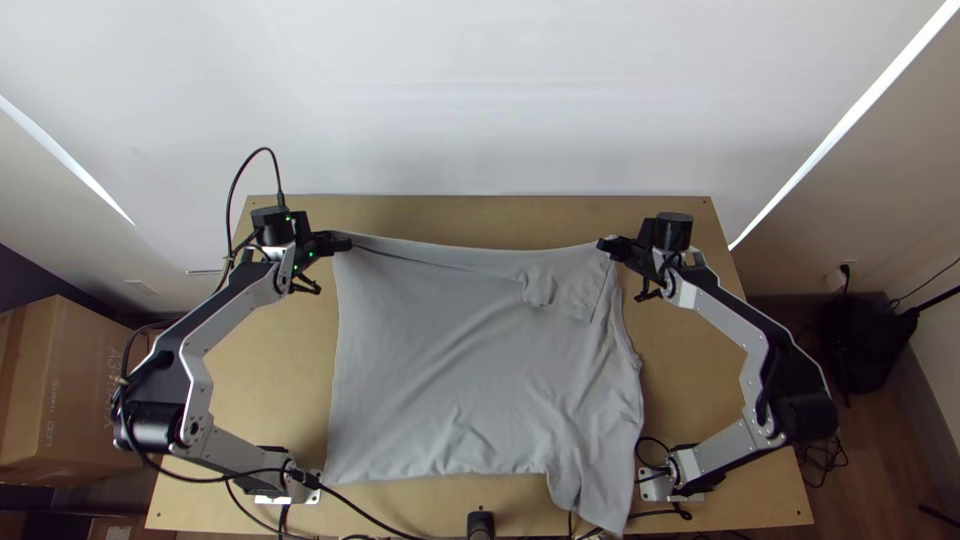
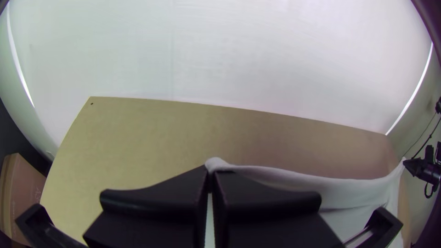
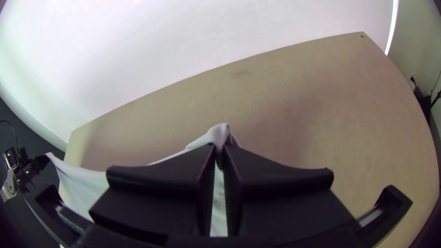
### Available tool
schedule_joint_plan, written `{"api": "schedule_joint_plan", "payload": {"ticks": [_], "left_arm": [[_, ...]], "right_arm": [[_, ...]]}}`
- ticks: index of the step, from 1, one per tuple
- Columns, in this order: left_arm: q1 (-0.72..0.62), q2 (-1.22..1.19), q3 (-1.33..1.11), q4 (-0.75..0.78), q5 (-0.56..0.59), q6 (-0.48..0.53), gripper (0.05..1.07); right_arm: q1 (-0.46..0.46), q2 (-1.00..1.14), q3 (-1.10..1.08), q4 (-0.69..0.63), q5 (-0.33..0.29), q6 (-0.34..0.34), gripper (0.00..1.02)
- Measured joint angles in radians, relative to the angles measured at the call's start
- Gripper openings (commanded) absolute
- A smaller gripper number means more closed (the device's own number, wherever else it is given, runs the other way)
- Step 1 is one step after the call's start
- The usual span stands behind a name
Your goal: Fold the t-shirt
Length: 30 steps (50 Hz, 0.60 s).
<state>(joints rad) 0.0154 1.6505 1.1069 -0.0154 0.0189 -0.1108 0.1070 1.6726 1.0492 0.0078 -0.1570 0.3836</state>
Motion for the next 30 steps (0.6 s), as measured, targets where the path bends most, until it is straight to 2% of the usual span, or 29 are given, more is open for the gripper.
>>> {"api": "schedule_joint_plan", "payload": {"ticks": [15, 30], "left_arm": [[0.024, 0.226, 0.225, -0.003, 0.000, 0.008, 0.08], [0.032, 0.402, 0.446, -0.066, 0.000, 0.007, 0.08]], "right_arm": [[-0.024, 0.241, 0.246, -0.003, -0.011, -0.025, 0.02], [-0.024, 0.469, 0.526, -0.079, -0.015, -0.025, 0.02]]}}
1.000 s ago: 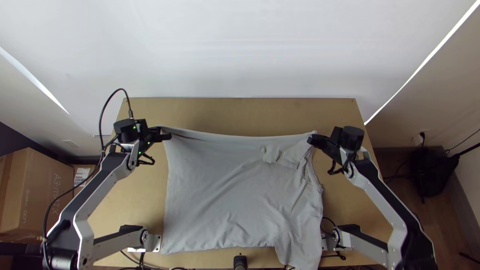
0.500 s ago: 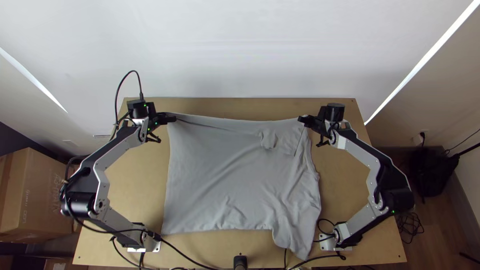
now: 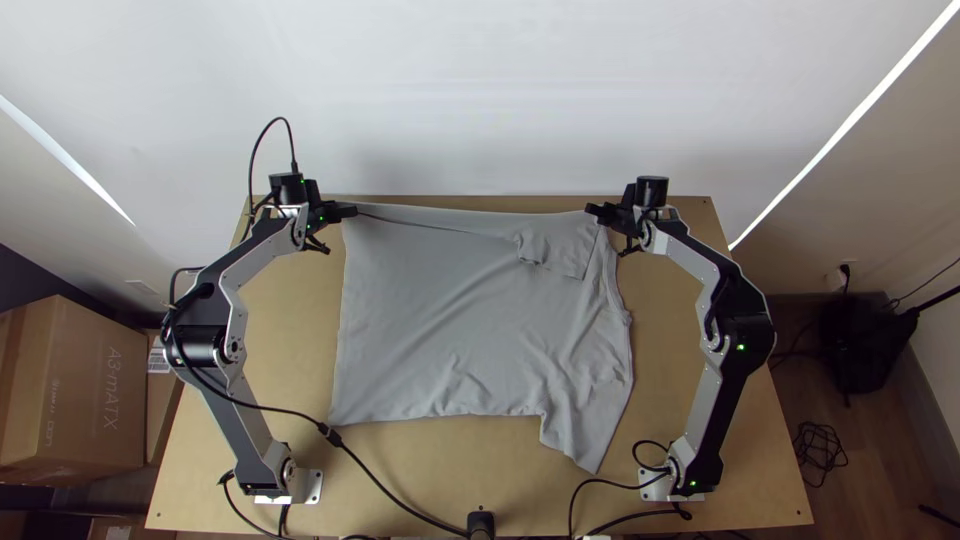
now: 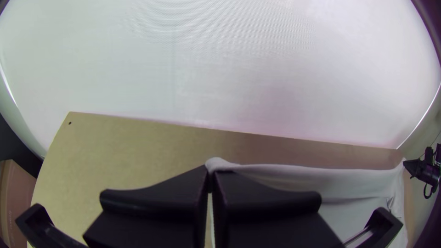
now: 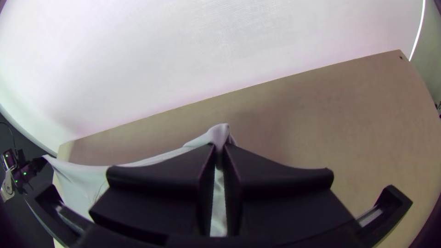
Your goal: Fold the t-shirt
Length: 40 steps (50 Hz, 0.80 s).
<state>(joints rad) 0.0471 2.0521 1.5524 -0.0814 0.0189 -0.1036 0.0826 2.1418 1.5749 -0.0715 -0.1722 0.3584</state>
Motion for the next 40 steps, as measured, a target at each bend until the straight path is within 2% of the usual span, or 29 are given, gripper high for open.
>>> {"api": "schedule_joint_plan", "payload": {"ticks": [15, 32, 40], "left_arm": [[-0.001, 0.044, 0.088, -0.083, 0.000, -0.009, 0.08], [-0.014, -0.011, -0.004, -0.119, 0.000, -0.062, 0.08], [-0.019, -0.075, -0.092, -0.103, 0.000, -0.072, 0.08]], "right_arm": [[-0.001, 0.137, 0.330, -0.263, 0.000, 0.002, 0.02], [-0.003, 0.138, 0.362, -0.411, 0.000, 0.004, 0.02], [-0.006, 0.101, 0.306, -0.425, 0.000, 0.004, 0.02]]}}
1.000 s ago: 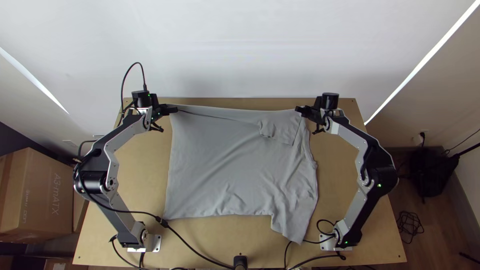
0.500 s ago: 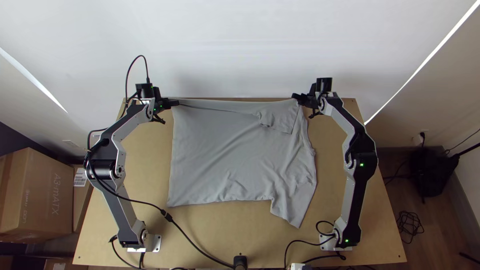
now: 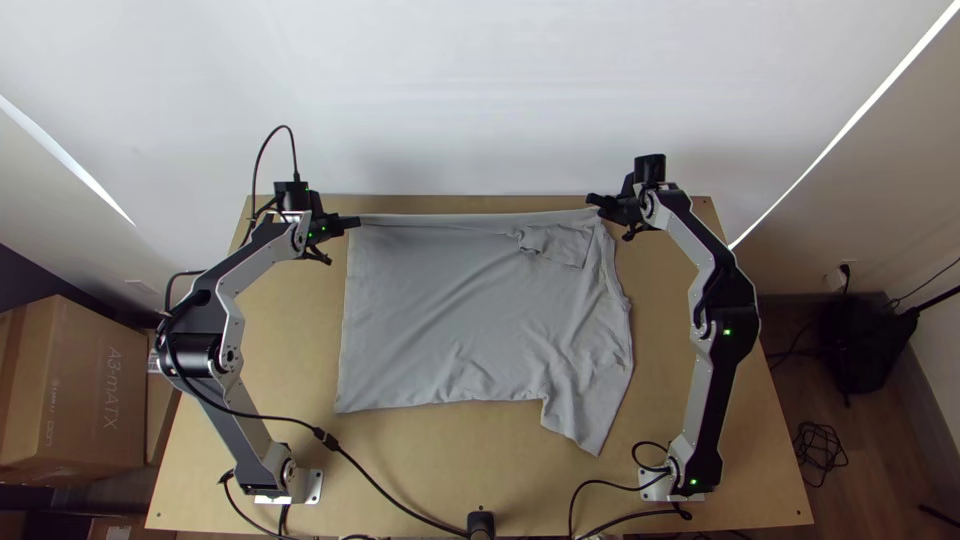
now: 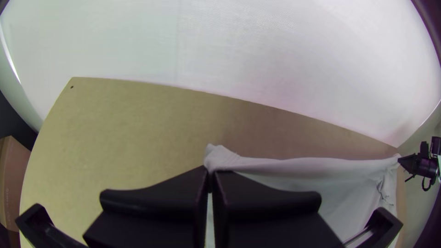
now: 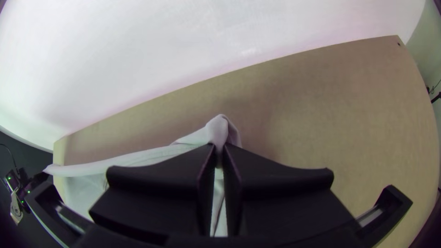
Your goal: Fold the t-shirt
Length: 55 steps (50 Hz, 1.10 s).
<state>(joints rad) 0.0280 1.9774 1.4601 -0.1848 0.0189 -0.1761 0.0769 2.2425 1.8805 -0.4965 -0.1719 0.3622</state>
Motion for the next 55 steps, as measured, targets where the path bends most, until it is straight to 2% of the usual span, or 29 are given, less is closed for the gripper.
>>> {"api": "schedule_joint_plan", "payload": {"ticks": [19, 40, 55], "left_arm": [[-0.017, -0.124, -0.186, 0.058, 0.000, -0.008, 0.08], [-0.048, -0.233, -0.374, 0.116, 0.000, -0.034, 0.08], [-0.032, -0.279, -0.447, 0.124, 0.000, -0.052, 0.08]], "right_arm": [[0.000, -0.177, -0.222, 0.001, 0.000, 0.000, 0.02], [0.005, -0.323, -0.482, 0.092, 0.000, 0.000, 0.02], [0.009, -0.344, -0.579, 0.146, 0.000, 0.000, 0.02]]}}
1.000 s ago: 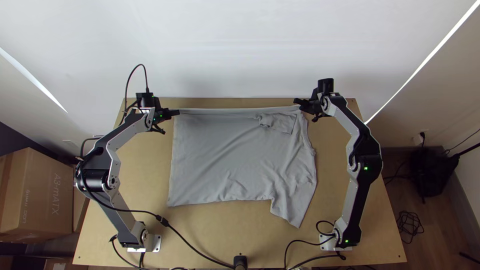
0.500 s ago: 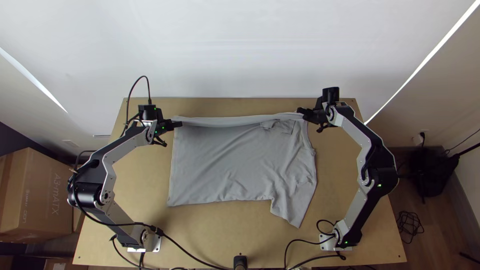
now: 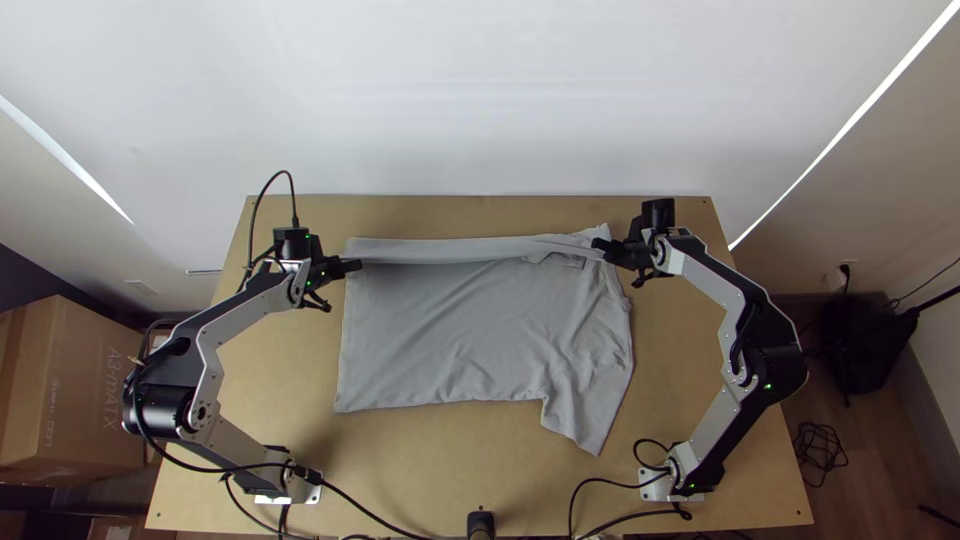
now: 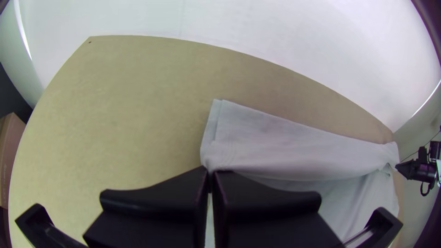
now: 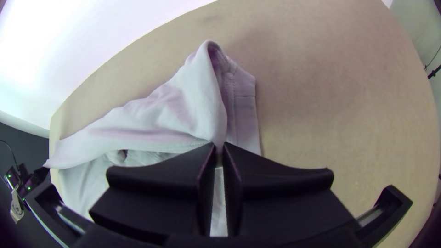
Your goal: Fold the t-shirt
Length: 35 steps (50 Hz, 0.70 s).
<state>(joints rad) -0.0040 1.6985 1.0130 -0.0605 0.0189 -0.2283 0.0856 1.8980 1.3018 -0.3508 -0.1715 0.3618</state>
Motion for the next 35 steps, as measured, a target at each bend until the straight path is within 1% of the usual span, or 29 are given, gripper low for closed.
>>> {"api": "schedule_joint_plan", "payload": {"ticks": [16, 17, 18, 19, 20, 22, 24, 25, 27, 30, 32, 33, 35], "left_arm": [[0.028, -0.004, -0.048, 0.025, 0.000, 0.000, 0.08], [0.029, -0.004, -0.051, 0.026, 0.000, 0.000, 0.10], [0.029, -0.004, -0.054, 0.026, 0.000, 0.000, 0.15], [0.029, -0.005, -0.058, 0.027, 0.000, 0.000, 0.22], [0.029, -0.006, -0.062, 0.033, 0.000, 0.000, 0.30], [0.029, -0.008, -0.071, 0.043, 0.000, 0.000, 0.45], [0.029, -0.013, -0.077, 0.049, 0.000, 0.001, 0.54], [0.029, -0.017, -0.080, 0.048, 0.000, 0.001, 0.58], [0.033, -0.024, -0.084, 0.050, 0.000, 0.001, 0.63], [0.039, -0.036, -0.087, 0.052, -0.001, 0.005, 0.67], [0.042, -0.046, -0.088, 0.051, -0.002, 0.004, 0.67], [0.045, -0.051, -0.088, 0.051, -0.001, 0.005, 0.70], [0.051, -0.062, -0.088, 0.050, 0.001, 0.005, 0.72]], "right_arm": [[0.000, -0.044, -0.107, 0.093, 0.000, -0.003, 0.02], [0.000, -0.046, -0.114, 0.100, 0.000, -0.003, 0.02], [0.000, -0.050, -0.123, 0.107, -0.001, -0.003, 0.03], [0.000, -0.052, -0.129, 0.111, -0.001, -0.003, 0.07], [0.000, -0.054, -0.134, 0.114, 0.000, -0.003, 0.11], [0.000, -0.058, -0.142, 0.118, 0.000, -0.003, 0.26], [0.000, -0.062, -0.146, 0.122, 0.000, -0.003, 0.39], [0.000, -0.066, -0.148, 0.123, 0.000, -0.003, 0.44], [0.000, -0.074, -0.151, 0.122, 0.004, -0.003, 0.49], [-0.002, -0.100, -0.156, 0.113, 0.008, -0.003, 0.56], [-0.005, -0.124, -0.161, 0.096, 0.011, -0.002, 0.57], [-0.008, -0.139, -0.164, 0.089, 0.012, -0.002, 0.57], [-0.013, -0.168, -0.166, 0.061, 0.012, 0.001, 0.57]]}}
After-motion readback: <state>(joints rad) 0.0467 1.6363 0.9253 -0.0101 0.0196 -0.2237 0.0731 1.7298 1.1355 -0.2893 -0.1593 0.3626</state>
